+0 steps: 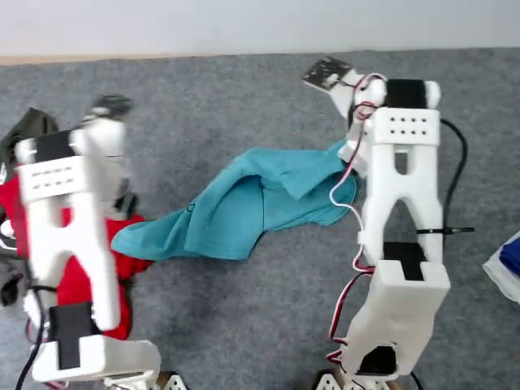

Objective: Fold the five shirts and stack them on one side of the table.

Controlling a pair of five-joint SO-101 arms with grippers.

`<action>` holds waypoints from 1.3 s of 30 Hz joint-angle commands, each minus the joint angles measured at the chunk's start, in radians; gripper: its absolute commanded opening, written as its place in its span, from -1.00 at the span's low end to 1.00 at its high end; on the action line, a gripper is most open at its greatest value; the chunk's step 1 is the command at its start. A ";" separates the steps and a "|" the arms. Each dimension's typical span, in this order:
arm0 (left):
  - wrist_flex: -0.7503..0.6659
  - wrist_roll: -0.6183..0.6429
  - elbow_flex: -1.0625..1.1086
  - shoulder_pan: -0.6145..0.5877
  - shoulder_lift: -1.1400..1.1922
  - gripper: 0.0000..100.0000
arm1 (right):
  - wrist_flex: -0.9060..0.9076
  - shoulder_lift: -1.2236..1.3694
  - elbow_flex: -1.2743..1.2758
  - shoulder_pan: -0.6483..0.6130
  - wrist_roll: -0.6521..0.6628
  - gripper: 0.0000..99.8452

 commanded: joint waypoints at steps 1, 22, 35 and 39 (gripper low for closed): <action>-0.011 0.009 -0.024 0.192 -0.035 -0.80 | 0.039 -0.074 -0.002 0.039 0.011 -0.98; -0.258 0.060 0.329 0.391 -0.035 -0.59 | 0.041 -0.074 0.034 0.090 0.008 -0.98; -0.442 0.106 0.449 0.384 -0.035 -0.59 | 0.041 -0.082 0.034 0.088 0.008 -0.98; -0.457 0.107 0.449 0.356 -0.038 -0.60 | 0.041 -0.082 0.034 0.088 0.008 -0.98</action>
